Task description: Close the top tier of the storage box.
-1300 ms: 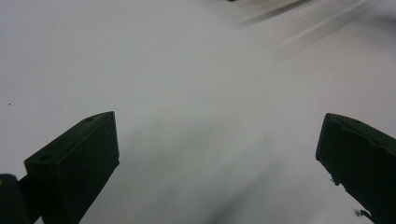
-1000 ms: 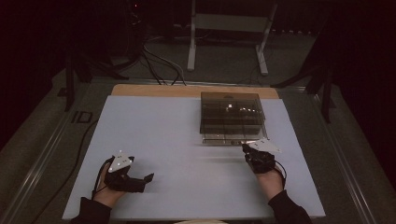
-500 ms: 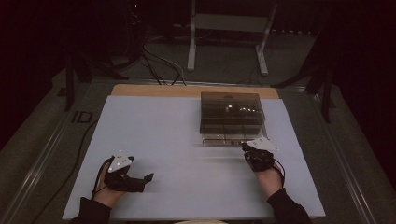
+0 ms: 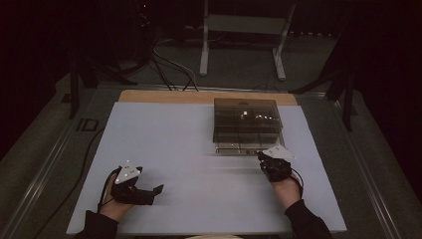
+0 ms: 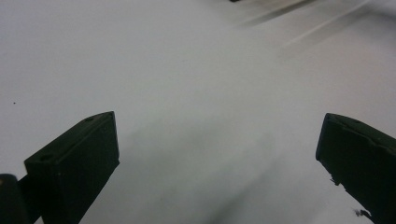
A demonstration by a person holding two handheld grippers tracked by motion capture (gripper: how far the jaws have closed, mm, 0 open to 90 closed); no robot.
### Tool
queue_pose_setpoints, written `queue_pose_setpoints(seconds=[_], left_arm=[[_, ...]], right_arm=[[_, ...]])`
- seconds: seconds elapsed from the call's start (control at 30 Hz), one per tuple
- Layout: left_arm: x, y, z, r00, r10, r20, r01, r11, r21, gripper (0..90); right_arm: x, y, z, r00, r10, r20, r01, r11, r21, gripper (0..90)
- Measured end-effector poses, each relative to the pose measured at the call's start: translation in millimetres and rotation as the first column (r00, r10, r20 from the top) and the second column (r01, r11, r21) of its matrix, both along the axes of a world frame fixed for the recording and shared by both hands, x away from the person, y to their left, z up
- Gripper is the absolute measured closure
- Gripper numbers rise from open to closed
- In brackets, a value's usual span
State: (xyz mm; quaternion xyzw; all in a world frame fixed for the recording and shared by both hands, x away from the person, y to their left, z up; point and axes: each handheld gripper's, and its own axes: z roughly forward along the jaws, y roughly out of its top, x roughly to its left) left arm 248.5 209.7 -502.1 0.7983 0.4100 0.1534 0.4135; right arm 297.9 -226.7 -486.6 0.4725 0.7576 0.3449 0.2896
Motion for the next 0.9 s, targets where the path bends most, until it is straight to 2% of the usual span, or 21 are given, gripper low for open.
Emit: queue_pose_setpoints(seconds=[0.9], left_arm=[[0.2,0.3,0.2,1.0,0.0,-0.002,0.0,1.0,-0.003,1.0]], right_arm=[[3.0,-0.3,0.3,0.9999,-0.003,-0.011,0.003,1.0,-0.003,90.0]])
